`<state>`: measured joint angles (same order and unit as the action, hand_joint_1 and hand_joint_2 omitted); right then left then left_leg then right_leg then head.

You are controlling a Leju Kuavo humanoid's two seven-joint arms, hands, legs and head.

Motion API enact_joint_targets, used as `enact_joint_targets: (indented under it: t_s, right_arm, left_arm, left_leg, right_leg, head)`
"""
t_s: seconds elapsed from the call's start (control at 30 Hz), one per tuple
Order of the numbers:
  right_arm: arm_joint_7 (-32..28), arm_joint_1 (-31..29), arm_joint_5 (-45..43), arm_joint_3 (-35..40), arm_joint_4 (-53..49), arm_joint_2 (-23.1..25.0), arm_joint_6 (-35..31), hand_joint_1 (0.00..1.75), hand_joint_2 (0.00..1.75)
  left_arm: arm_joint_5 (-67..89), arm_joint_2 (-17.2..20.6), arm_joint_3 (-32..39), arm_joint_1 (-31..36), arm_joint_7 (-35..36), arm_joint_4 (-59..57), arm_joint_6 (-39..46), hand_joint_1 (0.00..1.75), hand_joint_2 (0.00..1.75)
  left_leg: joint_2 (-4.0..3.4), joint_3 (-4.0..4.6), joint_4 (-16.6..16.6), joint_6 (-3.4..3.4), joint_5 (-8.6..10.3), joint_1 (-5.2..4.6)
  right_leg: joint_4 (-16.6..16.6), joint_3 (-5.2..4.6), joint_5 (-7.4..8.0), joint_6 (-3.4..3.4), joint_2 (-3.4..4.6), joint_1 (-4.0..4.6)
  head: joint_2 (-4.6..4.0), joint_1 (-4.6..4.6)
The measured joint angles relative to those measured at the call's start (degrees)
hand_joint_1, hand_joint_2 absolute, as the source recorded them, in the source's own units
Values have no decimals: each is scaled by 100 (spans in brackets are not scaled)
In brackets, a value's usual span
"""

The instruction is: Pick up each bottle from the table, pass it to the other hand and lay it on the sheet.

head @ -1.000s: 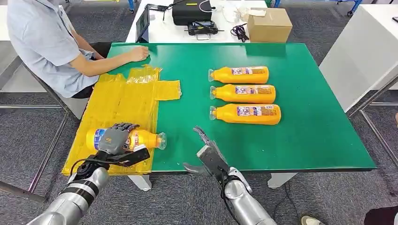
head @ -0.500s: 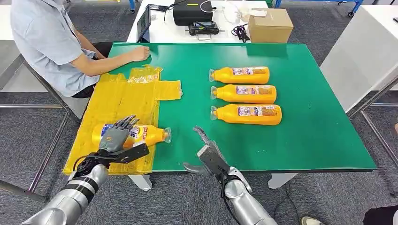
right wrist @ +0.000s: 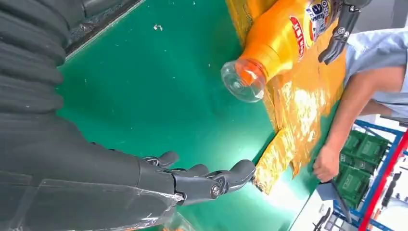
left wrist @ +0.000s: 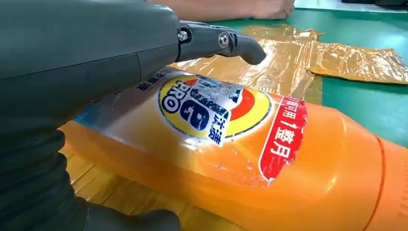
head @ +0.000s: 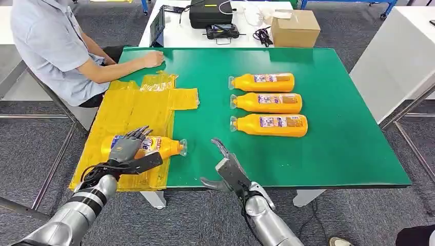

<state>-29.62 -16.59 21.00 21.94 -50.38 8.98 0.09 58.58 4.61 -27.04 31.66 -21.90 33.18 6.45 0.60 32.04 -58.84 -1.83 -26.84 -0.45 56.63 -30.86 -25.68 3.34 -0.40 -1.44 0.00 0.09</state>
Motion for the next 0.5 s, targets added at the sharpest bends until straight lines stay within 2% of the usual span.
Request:
enact_joint_targets:
  t_s: [0.2,0.33,0.5]
  right_arm:
    - [-44,-77,15,0,85,9,-66,0,175]
    - [-94,-104,-15,-4,133,11,-112,0,175]
    - [-103,-90,-37,-4,153,7,-170,0,175]
  left_arm:
    - [-90,37,-103,83,124,-85,-330,0,175]
    - [-219,44,-160,-27,-42,86,-26,0,175]
    - [-197,85,-304,-525,122,1102,584,0,175]
  left_leg:
    - [2,-14,1,0,1,0]
    - [1,-15,0,0,2,1]
    - [1,22,-2,-3,7,1]
  right_leg:
    - [0,12,0,0,-5,0]
    - [0,11,0,0,-5,1]
    - [0,-26,2,2,-5,1]
  head:
    - [0,-2]
    - [0,0]
    - [0,2]
